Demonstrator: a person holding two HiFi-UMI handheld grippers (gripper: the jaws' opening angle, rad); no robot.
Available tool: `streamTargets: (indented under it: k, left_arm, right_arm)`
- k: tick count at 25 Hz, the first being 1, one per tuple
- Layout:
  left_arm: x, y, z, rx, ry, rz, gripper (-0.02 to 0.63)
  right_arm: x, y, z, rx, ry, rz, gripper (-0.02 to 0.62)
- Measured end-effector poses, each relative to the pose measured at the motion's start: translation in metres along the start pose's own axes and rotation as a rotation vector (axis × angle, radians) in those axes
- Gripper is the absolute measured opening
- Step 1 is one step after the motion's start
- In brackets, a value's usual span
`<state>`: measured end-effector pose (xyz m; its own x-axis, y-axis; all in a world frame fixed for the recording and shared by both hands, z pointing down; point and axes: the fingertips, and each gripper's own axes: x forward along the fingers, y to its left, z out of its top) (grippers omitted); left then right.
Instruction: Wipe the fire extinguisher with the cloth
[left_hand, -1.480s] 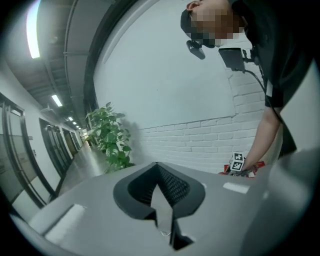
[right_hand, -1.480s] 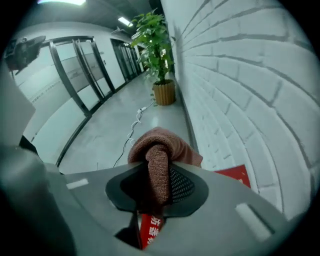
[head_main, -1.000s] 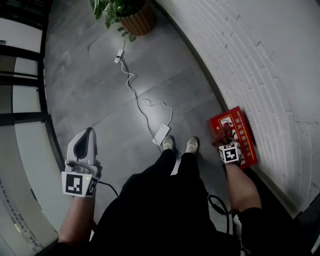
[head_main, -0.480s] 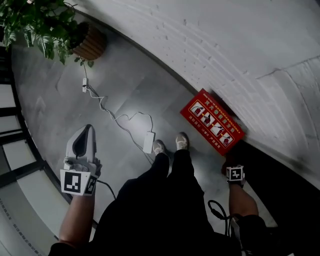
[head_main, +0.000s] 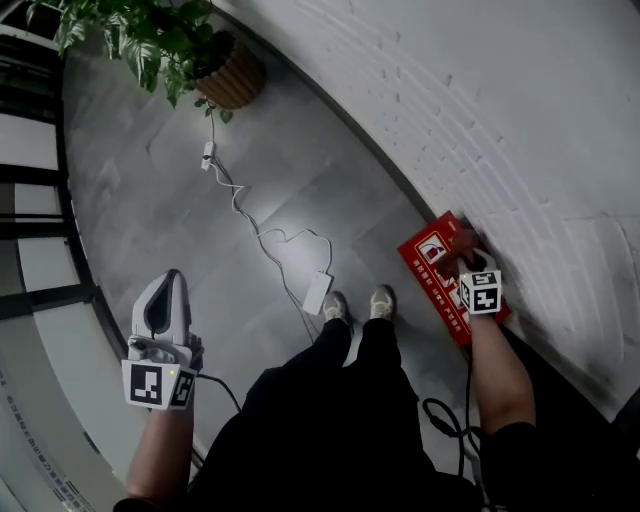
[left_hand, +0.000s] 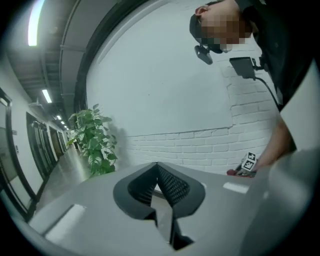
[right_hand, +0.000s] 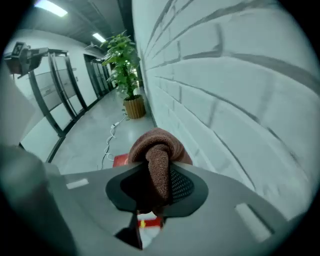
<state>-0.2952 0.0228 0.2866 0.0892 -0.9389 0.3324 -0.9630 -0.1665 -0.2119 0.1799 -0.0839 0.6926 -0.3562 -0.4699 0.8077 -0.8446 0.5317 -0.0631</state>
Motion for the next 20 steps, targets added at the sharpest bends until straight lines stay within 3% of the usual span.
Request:
streamTargets:
  k: [4, 7, 11, 15, 20]
  left_arm:
    - [-0.036, 0.016, -0.014, 0.007, 0.065, 0.106, -0.002]
    - [-0.052, 0.018, -0.016, 0.026, 0.097, 0.136, -0.002]
    - [-0.057, 0.017, -0.002, 0.037, 0.079, 0.154, -0.002]
    - [-0.035, 0.005, 0.007, 0.051, 0.045, 0.101, -0.002]
    - [0.009, -0.024, 0.017, 0.036, 0.007, -0.023, -0.002]
  right_arm:
    - [0.085, 0.002, 0.052, -0.062, 0.133, 0.092, 0.078]
    - [0.115, 0.002, 0.043, -0.084, 0.307, 0.143, 0.08]
    - [0.11, 0.002, 0.031, -0.117, 0.329, 0.146, 0.077]
    - [0.068, -0.009, -0.02, -0.086, 0.307, 0.113, 0.075]
    - [-0.01, -0.037, -0.113, -0.005, 0.296, 0.034, 0.074]
